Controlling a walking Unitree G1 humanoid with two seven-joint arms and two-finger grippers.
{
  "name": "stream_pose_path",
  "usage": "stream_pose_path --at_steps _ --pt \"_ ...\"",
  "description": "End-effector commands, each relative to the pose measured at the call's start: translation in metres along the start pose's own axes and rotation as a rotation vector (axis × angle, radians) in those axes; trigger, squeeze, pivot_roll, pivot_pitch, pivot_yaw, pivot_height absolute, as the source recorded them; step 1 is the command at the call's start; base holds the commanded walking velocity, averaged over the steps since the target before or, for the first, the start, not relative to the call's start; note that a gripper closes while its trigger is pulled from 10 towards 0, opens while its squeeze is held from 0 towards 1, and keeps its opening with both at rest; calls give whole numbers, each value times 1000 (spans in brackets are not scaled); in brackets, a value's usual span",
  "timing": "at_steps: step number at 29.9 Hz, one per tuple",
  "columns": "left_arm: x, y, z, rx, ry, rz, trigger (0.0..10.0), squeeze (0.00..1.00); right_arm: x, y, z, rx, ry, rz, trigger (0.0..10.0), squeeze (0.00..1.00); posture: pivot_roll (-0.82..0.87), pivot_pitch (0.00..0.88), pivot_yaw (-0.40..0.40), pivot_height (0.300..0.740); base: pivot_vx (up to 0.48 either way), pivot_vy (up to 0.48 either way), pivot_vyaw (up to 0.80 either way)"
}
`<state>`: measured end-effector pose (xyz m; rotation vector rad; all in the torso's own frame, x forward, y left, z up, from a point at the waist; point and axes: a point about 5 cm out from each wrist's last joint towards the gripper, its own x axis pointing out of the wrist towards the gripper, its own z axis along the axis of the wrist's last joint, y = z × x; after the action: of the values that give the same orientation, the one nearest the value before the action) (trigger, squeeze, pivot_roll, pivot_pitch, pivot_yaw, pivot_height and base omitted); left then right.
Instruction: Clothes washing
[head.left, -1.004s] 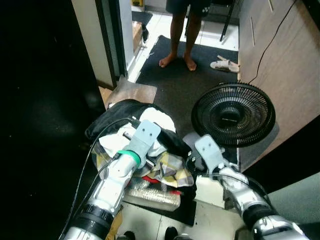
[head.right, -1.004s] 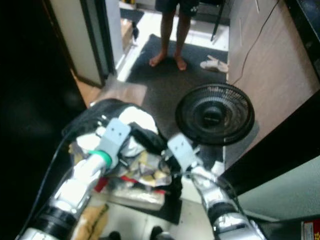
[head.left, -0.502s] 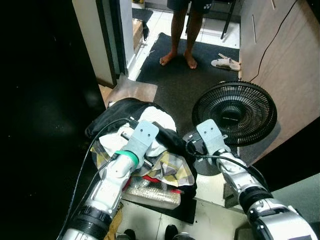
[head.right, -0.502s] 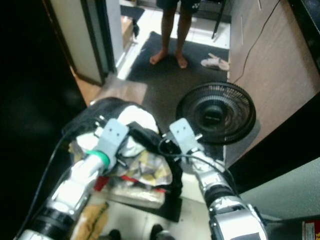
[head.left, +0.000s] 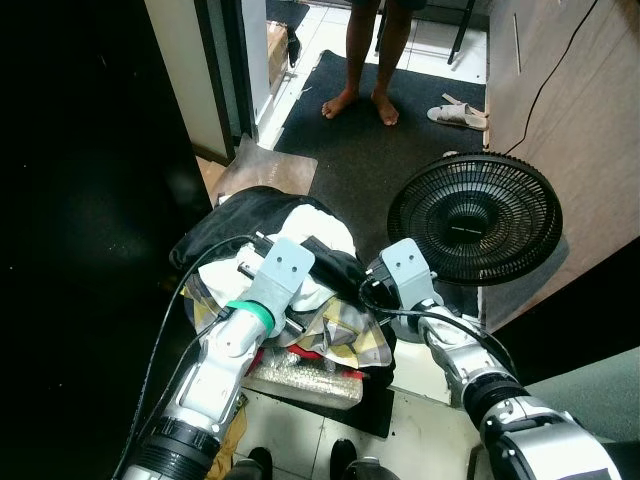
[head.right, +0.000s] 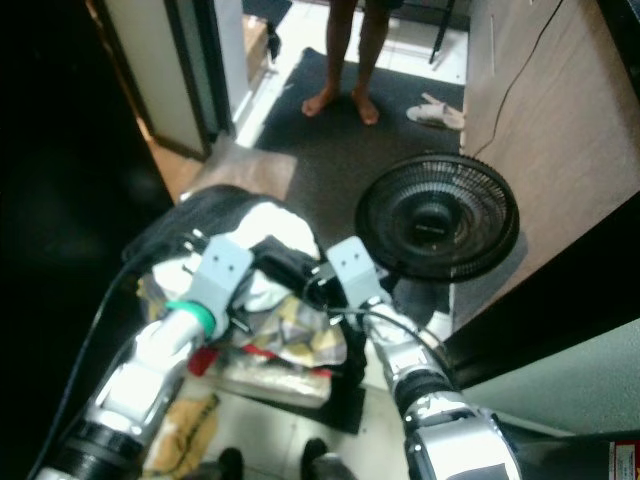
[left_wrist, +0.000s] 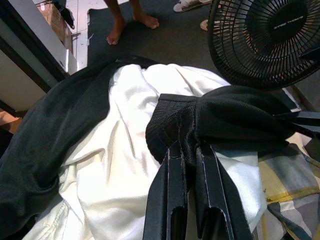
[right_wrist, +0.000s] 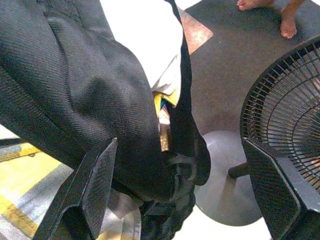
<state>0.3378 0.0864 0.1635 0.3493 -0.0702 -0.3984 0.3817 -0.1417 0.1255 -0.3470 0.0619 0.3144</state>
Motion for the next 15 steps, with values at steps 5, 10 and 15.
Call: stream_pose_path --at_steps 5,10,15 --pt "-6 -2 -8 -20 33 -1 10000 0 0 16 -2 67 -15 109 10000 0 69 374 41 740 0 0 0" --pt "-7 -2 -8 -21 38 1 10000 0 1 29 0 75 -36 170 10000 0 66 374 40 740 0 0 0" --pt "-6 -3 -7 -23 38 1 10000 0 0 31 -5 64 -16 170 10000 0 64 376 40 740 0 0 0"
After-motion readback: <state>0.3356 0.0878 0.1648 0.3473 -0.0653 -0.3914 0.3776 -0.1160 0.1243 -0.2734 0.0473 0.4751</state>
